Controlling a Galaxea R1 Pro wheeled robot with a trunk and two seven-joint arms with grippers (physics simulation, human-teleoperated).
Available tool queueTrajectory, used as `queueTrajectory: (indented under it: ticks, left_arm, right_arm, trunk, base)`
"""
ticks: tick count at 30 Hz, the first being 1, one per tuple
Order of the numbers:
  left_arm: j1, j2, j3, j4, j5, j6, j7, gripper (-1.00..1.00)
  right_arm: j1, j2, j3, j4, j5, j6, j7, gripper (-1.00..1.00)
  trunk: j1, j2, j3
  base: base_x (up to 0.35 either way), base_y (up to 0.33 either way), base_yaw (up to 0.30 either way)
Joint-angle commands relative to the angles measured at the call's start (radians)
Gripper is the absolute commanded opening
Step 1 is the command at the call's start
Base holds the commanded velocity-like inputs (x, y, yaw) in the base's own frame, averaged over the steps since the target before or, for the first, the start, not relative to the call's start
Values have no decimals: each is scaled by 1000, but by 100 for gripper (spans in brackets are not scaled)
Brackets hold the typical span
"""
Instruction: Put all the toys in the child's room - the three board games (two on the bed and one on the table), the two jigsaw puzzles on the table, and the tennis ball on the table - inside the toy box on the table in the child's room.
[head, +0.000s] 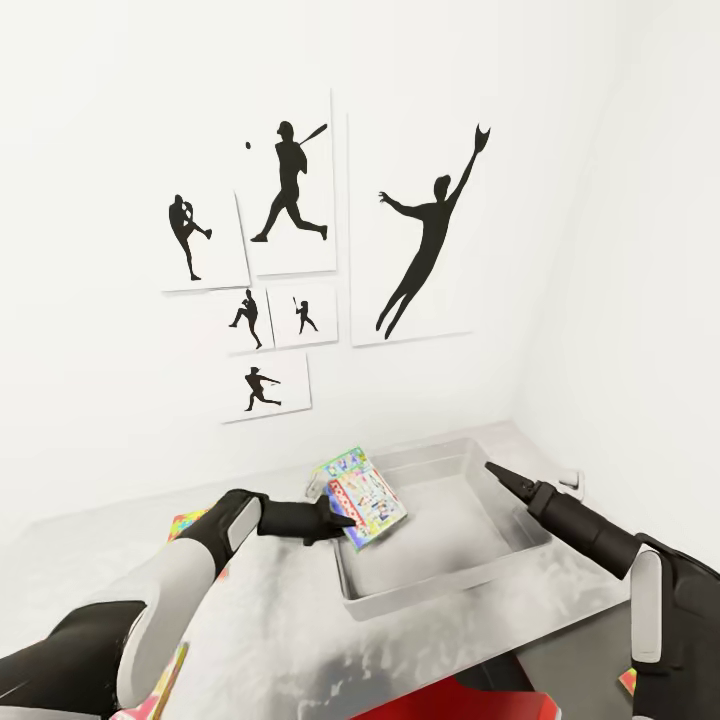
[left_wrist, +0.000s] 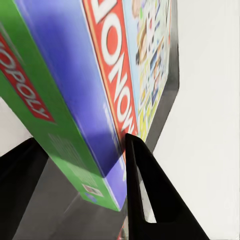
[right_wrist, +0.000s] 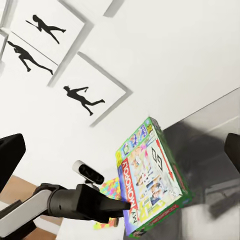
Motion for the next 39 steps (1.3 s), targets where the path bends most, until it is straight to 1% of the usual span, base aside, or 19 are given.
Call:
queueTrajectory:
  ticks: [1, 3, 5, 8, 10, 11, 13, 16, 19, 22, 25, 28, 32, 39]
  left_arm:
    - [-1, 2, 3, -18, -4, 38, -18, -100]
    - [-2, 4, -8, -65, -5, 94, -46, -100]
    - [-3, 10, -40, -98, -9, 130, -59, -100]
    - [-3, 37, -77, -116, -12, 159, -67, -100]
    - [-5, 47, -87, -119, -13, 167, -69, -100]
    - [-8, 47, -90, -120, -15, 170, -69, -100]
    - [-13, 45, -99, -120, -27, 173, -69, -100]
    - [-16, 41, -138, -119, -56, 174, -70, -100]
    - [-17, 38, -168, -112, -66, 174, -70, -100]
    - [-17, 23, -190, -99, -69, 174, -70, -100]
    - [-17, 4, -211, -60, -70, 174, -70, -100]
    - [-18, -3, -220, -39, -70, 174, -70, -100]
    - [-18, -25, -223, -32, -71, 174, -70, -100]
    - [-18, -27, -223, -36, -74, 174, -69, -100]
  right_arm:
    - [-2, 1, -2, 0, 4, 4, 3, 100]
    - [-1, 1, -2, 0, 9, 4, 3, 100]
    - [-1, 1, -3, 0, 11, 5, 2, 100]
    - [-2, 0, -3, 0, 12, 7, 2, 100]
    - [-1, 0, -2, 0, 12, 7, 2, 100]
    - [-2, 0, -1, 0, 12, 8, 2, 100]
    - [-1, 0, -1, 0, 13, 10, 2, 100]
    - [-2, -1, -2, 0, 14, 14, 2, 100]
    - [-2, -1, -3, 0, 14, 15, 2, 100]
    - [-2, -1, -3, 0, 14, 15, 2, 100]
    - [-2, -1, -2, 0, 14, 15, 1, 100]
    - [-2, -1, -1, 0, 14, 15, 0, 100]
    - [-2, 0, 1, 0, 14, 15, -1, 100]
    - [-2, -1, 0, 0, 14, 15, -1, 100]
  trunk:
    - [1, -2, -2]
    - [1, -2, -2]
    - [1, -2, -2]
    - [1, -2, -2]
    - [1, -2, -2]
    - [1, -2, -2]
    - [1, -2, -2]
    - [1, -2, -2]
    - [1, -2, -2]
    - [1, -2, -2]
    - [1, -2, -2]
    - [1, -2, -2]
    - [1, -2, -2]
    - [1, -2, -2]
  base:
    - [0, 0, 0]
    - [0, 0, 0]
    - [0, 0, 0]
    - [0, 0, 0]
    - [0, 0, 0]
    - [0, 0, 0]
    - [0, 0, 0]
    - [0, 0, 0]
    - [0, 0, 0]
    - [0, 0, 0]
    - [0, 0, 0]
    - [0, 0, 0]
    - [0, 0, 0]
    - [0, 0, 0]
